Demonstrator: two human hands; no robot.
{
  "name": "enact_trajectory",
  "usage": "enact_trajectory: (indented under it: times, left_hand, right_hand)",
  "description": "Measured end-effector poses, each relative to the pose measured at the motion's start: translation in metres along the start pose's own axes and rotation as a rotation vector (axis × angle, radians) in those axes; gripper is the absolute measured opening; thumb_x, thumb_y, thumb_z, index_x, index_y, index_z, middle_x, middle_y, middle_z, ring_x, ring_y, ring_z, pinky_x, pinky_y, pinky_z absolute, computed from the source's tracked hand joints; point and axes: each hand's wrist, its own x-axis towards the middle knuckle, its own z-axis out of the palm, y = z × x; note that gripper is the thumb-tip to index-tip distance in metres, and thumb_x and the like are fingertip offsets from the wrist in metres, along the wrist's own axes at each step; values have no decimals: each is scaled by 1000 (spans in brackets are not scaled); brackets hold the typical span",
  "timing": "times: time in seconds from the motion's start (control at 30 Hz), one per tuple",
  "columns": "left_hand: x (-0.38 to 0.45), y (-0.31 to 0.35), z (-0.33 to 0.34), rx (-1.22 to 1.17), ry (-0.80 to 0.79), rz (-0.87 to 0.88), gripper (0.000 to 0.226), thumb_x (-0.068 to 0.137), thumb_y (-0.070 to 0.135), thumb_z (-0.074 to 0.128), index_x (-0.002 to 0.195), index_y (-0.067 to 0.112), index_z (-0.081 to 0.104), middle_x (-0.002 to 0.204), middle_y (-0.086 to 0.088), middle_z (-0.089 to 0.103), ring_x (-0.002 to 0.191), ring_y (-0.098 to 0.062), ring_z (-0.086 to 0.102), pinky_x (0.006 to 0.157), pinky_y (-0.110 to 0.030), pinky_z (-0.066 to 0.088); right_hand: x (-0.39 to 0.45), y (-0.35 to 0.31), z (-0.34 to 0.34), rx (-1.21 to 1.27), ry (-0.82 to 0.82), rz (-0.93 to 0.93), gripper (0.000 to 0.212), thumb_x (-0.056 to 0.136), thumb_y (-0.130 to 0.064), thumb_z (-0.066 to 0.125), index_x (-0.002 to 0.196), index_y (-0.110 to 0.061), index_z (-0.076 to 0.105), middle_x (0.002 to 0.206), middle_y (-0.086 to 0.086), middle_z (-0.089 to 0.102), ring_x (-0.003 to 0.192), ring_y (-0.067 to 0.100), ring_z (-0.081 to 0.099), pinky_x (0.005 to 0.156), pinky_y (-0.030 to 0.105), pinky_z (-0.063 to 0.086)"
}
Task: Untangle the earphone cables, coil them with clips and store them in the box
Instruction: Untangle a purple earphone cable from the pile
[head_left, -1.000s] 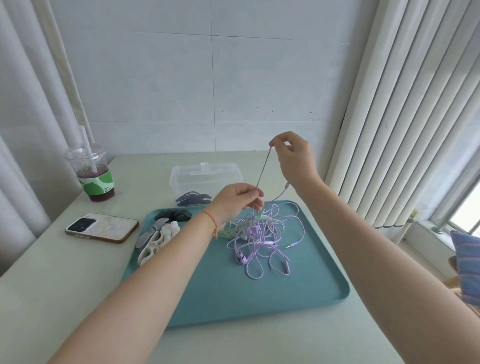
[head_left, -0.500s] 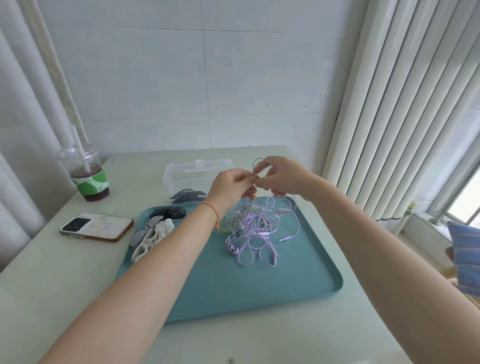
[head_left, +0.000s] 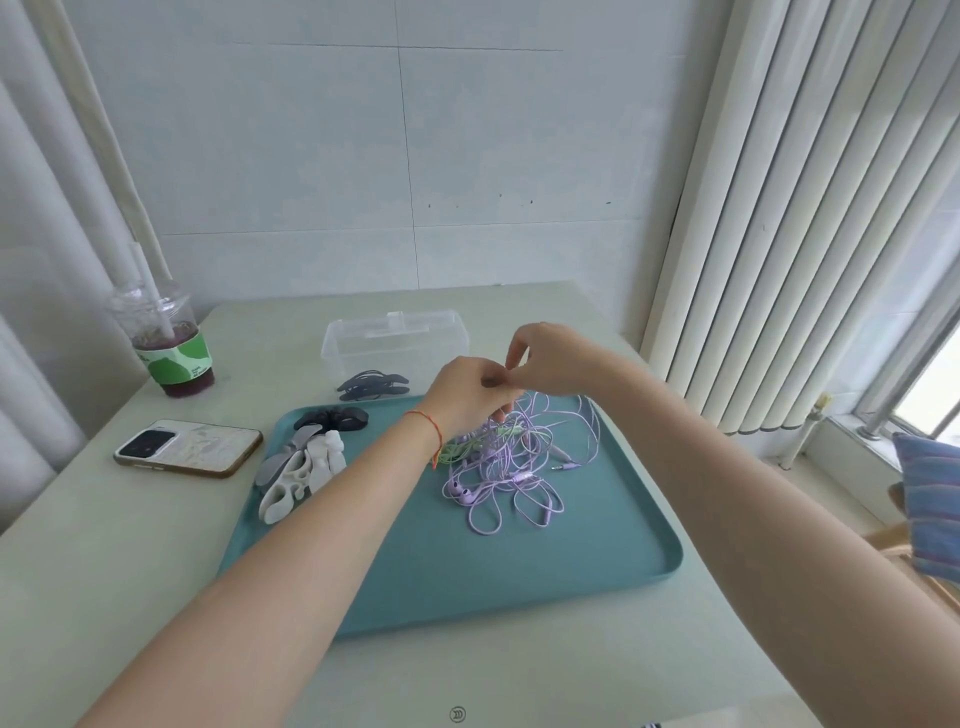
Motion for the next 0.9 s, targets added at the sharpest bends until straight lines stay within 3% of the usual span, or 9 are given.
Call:
enact_trajectory:
  times: [0.07,0.17,0.27,0.37,0.53,0.67,0.8,0.9]
  left_hand:
    - [-1,-7,-1,53,-14,-4,21,90,25,62,73,14,69,73,-3,73,65,-13,62,75,-28,49]
    - [-2,-19,-2,91,4,-2,9,88,25,67,86,18,72,85,1,72,79,-12,61,79,-27,47]
    - [-7,-29,-1,18,15,-6,4,84,20,73,87,23,71,89,6,67,90,-12,61,84,-26,48]
    - [-12,-39,-2,-39,65,-5,15,78,18,78,86,22,66,90,2,63,84,-13,57,82,-28,50]
    - [-19,-46,-3,-46,5,-53,18,78,16,78,92,13,69,84,2,67,74,-11,59,79,-31,53]
    - [-20,-47,0,-2,-52,-44,26,73,21,82,93,20,65,88,3,65,73,-9,55,77,-26,50]
    - [-20,-51,1,38,-39,-43,31,68,26,85,91,24,64,87,6,66,72,-9,55,79,-29,50]
    - [-21,-52,2,66,-56,-49,36,68,28,85,96,18,64,89,6,68,74,-8,57,73,-19,46]
  right_hand:
    - [0,3,-1,-16,-1,2,18,81,-29,67,95,-17,69,88,-5,59,85,17,57,64,26,42]
    - [-1,7,1,-22,-32,-10,14,78,-31,73,88,-20,72,76,-7,60,64,9,53,53,21,38]
    - [1,10,6,-16,-62,-27,14,80,-34,72,87,-22,75,70,-5,63,57,10,52,52,20,38]
    - [2,11,9,10,-73,-32,11,83,-32,70,87,-24,76,79,-1,69,61,10,53,54,20,40]
    - [7,7,14,111,-111,24,10,84,-18,66,79,-14,74,64,-1,67,46,8,56,50,17,44]
    - [9,0,20,78,-57,8,8,82,-23,70,82,-17,76,68,-3,64,57,10,51,50,20,39]
    - [5,0,20,139,-123,7,11,80,-29,71,76,-20,76,46,-4,44,36,12,36,41,17,32]
    - [1,-1,16,265,-166,3,13,82,-32,67,74,-25,75,53,6,41,41,19,33,45,21,33]
